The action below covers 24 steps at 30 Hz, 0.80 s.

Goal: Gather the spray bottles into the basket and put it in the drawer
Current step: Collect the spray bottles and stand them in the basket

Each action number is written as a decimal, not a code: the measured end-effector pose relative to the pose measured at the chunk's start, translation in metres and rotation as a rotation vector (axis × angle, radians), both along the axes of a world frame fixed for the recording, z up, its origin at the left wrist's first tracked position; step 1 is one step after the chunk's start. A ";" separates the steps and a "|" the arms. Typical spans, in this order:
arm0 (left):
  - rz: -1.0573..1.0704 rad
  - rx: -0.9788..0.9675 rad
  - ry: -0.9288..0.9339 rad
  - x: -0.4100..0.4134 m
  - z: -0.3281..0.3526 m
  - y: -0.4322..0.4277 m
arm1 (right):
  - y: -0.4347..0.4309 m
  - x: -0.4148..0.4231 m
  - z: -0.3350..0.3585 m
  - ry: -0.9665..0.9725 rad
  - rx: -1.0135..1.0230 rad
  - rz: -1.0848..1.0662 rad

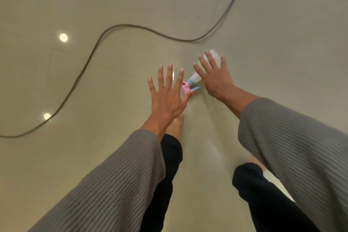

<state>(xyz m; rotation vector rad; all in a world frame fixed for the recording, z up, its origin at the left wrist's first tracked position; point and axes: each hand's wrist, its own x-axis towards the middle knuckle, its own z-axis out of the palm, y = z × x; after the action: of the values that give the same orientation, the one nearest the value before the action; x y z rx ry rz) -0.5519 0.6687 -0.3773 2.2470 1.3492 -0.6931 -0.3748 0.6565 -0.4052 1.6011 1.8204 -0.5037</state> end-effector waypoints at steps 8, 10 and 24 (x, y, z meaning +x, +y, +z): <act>-0.039 -0.030 0.055 -0.029 -0.042 0.005 | 0.046 0.000 -0.038 -0.161 -0.089 0.192; -0.029 -0.040 0.039 -0.023 -0.041 0.008 | 0.043 0.011 -0.039 -0.170 -0.128 0.124; -0.254 -0.225 -0.343 0.138 0.098 -0.128 | -0.206 0.124 0.109 0.472 0.120 -1.577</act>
<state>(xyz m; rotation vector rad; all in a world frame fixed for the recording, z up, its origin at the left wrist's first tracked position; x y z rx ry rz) -0.4137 0.5410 -0.2792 2.2446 0.7936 -0.4825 -0.2511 0.4508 -0.2961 2.9371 0.4047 -1.5066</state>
